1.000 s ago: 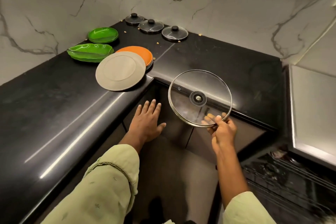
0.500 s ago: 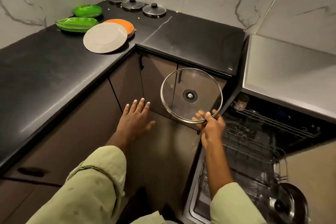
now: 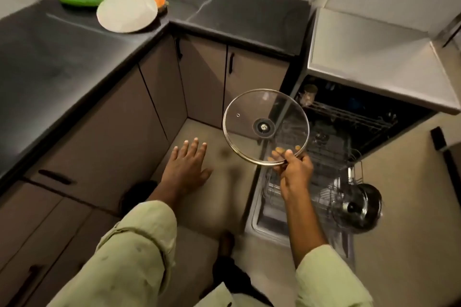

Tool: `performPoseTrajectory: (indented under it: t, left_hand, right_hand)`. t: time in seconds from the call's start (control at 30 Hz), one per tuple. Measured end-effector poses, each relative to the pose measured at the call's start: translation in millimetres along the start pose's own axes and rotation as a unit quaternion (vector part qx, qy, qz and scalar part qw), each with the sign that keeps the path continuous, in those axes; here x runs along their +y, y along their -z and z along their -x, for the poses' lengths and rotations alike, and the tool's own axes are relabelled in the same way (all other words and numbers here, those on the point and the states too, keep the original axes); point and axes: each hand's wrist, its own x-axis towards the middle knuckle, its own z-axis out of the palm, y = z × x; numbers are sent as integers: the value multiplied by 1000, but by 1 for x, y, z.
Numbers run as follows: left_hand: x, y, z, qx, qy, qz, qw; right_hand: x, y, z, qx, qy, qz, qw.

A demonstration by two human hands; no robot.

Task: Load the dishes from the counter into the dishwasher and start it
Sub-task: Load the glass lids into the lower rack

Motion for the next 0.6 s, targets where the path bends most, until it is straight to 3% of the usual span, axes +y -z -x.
performPoseTrajectory:
  t: [0.27, 0.6]
  left_hand:
    - [55, -43, 29, -38, -41, -13, 998]
    - [186, -76, -30, -115, -111, -12, 987]
  right_hand:
    - [4, 90, 22, 68, -25, 69, 995]
    - [-36, 200, -43, 104, -49, 56, 992]
